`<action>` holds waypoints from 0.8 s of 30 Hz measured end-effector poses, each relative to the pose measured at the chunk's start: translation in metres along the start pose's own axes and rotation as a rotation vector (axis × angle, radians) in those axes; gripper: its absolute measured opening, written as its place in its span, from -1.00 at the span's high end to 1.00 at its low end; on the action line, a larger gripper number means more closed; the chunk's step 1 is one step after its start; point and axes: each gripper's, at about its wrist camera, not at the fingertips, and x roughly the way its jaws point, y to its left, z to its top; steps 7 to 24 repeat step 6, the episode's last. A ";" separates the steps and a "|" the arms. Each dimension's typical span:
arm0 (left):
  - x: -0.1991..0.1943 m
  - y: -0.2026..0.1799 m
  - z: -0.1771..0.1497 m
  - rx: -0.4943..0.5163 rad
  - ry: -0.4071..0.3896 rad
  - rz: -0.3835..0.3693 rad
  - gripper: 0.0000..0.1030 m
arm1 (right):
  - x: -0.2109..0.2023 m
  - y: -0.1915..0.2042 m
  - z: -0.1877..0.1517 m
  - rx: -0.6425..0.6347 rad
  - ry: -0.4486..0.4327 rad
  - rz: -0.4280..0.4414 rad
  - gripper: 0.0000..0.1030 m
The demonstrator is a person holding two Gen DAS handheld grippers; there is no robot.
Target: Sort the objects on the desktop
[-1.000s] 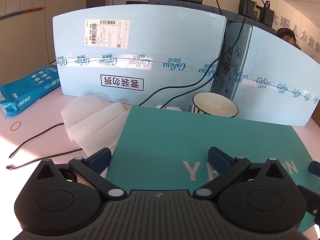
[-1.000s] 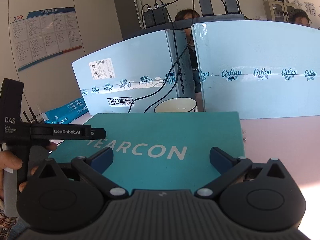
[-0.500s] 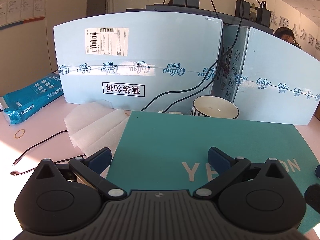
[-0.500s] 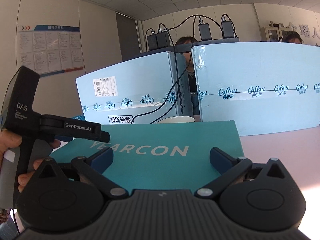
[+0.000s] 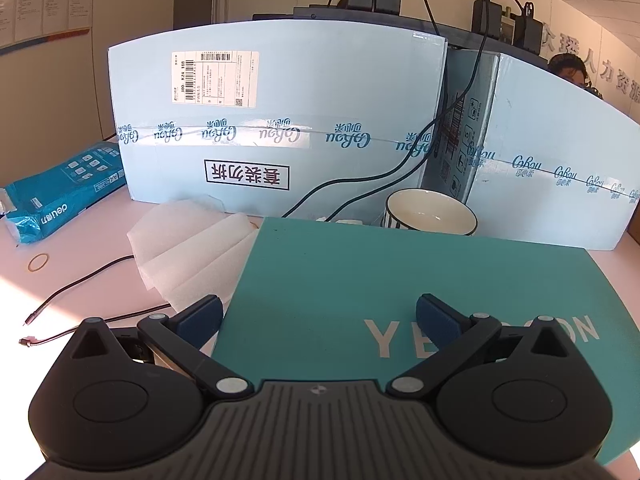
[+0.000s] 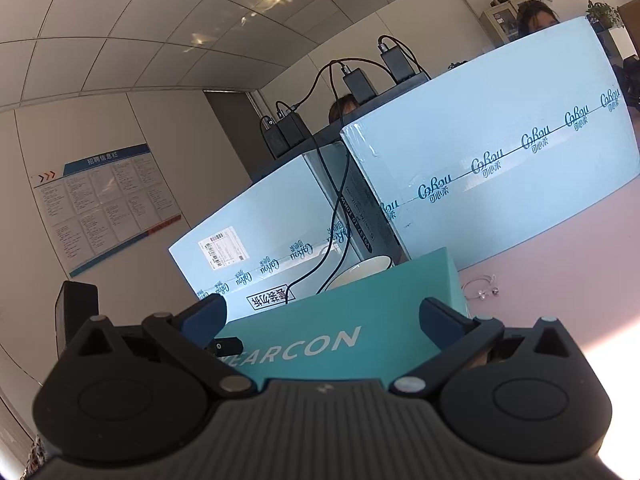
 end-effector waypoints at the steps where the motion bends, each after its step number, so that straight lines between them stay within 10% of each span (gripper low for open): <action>1: 0.000 0.000 0.000 0.000 0.000 0.004 -1.00 | -0.003 0.001 0.000 -0.009 -0.006 -0.005 -1.00; 24: -0.005 -0.002 -0.003 0.013 -0.014 0.014 -1.00 | -0.018 0.005 0.000 -0.052 -0.037 -0.031 -1.00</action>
